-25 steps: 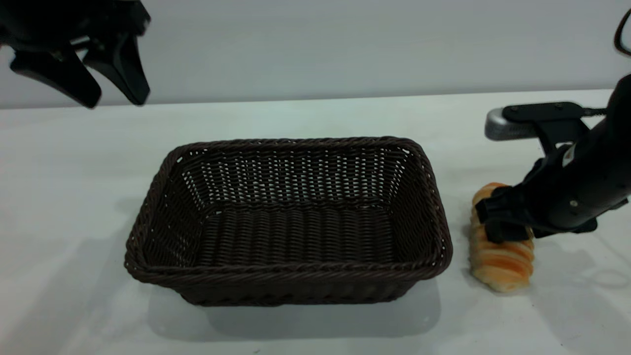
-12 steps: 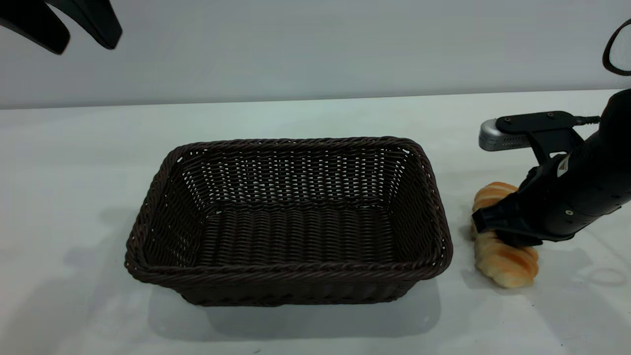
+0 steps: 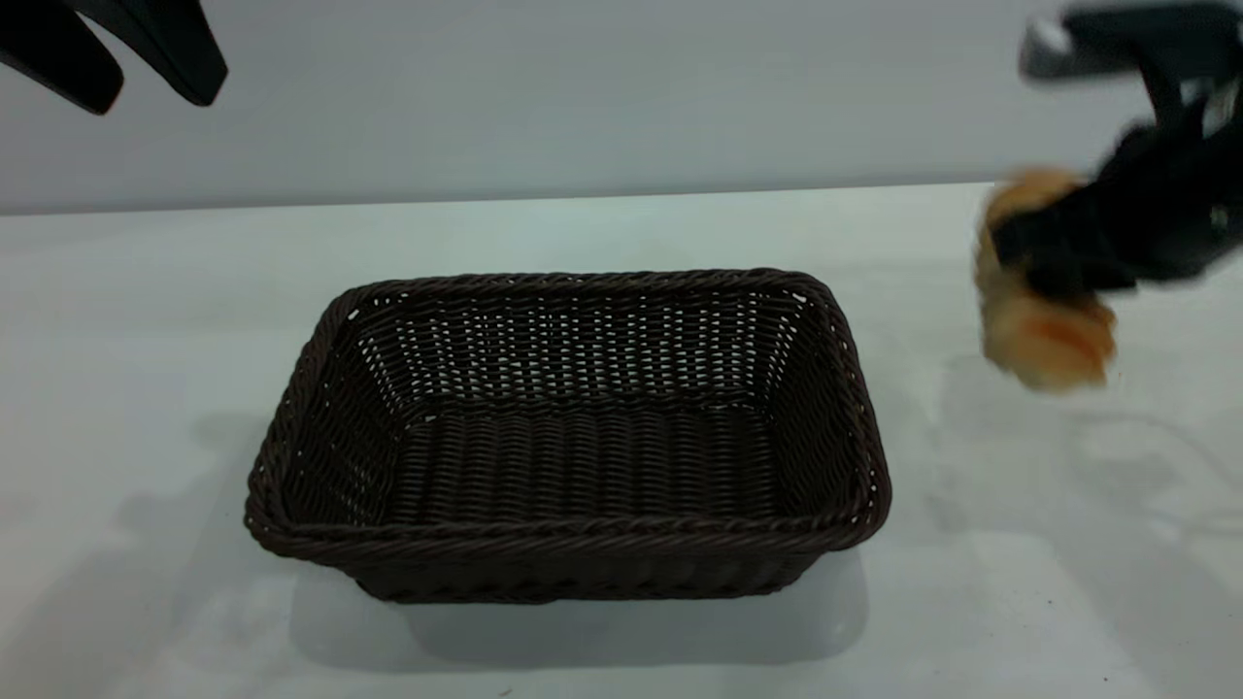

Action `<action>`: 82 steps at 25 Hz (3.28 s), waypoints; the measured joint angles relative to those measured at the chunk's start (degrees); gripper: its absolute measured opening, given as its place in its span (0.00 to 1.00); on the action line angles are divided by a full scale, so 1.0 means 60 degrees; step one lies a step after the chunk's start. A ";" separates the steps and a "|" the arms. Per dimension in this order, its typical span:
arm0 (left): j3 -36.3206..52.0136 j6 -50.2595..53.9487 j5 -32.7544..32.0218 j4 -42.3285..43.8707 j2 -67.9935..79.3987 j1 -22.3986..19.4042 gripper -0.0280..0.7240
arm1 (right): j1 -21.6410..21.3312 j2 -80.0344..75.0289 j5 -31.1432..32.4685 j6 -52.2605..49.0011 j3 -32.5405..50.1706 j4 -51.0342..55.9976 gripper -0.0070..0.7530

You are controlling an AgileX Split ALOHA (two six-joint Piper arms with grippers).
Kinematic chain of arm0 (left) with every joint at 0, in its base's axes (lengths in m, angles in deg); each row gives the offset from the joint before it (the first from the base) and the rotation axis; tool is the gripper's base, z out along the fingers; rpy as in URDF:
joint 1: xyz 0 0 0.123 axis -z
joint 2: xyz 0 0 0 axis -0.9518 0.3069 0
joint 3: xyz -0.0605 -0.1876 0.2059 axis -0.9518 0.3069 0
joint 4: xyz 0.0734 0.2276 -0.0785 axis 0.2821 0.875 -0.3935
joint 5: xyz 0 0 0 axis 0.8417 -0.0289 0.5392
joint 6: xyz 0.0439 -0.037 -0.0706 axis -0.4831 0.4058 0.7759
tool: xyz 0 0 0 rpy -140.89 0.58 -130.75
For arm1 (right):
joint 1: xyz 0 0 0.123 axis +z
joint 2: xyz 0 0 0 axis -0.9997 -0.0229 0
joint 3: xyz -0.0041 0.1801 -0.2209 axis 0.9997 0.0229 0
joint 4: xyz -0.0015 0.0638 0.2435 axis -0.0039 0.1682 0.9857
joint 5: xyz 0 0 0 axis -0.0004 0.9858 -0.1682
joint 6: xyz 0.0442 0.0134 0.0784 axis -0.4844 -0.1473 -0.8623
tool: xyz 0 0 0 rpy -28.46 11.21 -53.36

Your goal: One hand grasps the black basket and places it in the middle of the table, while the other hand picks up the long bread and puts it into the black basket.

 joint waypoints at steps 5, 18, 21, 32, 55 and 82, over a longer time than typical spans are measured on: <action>0.0011 0.0000 -0.0072 0.0166 -0.0306 0.0000 0.82 | 0.1571 0.0778 -0.0287 0.0024 0.0049 -0.0167 0.07; 0.0057 0.0067 -0.0837 0.0348 -0.2092 0.0000 0.82 | 0.3625 -0.0988 -0.3078 -0.0316 0.0078 -0.0778 0.14; 0.0057 0.0067 -0.0986 0.0348 -0.2467 0.0000 0.82 | 0.3625 -0.1159 -0.3098 -0.0514 0.0078 -0.0942 0.26; 0.0057 0.0067 -0.1897 0.0447 -0.3308 0.0000 0.82 | 0.3260 0.0334 -0.1653 0.0815 0.0078 -0.0940 0.41; 0.0057 0.0067 -0.4208 0.0976 -0.7572 0.0000 0.82 | 0.1295 0.7686 0.7685 0.1116 0.0161 -0.0849 0.27; 0.5253 -0.0510 -0.4231 0.0956 -1.3510 0.0000 0.82 | 0.1295 1.4840 1.2097 0.1950 0.2339 0.1222 0.29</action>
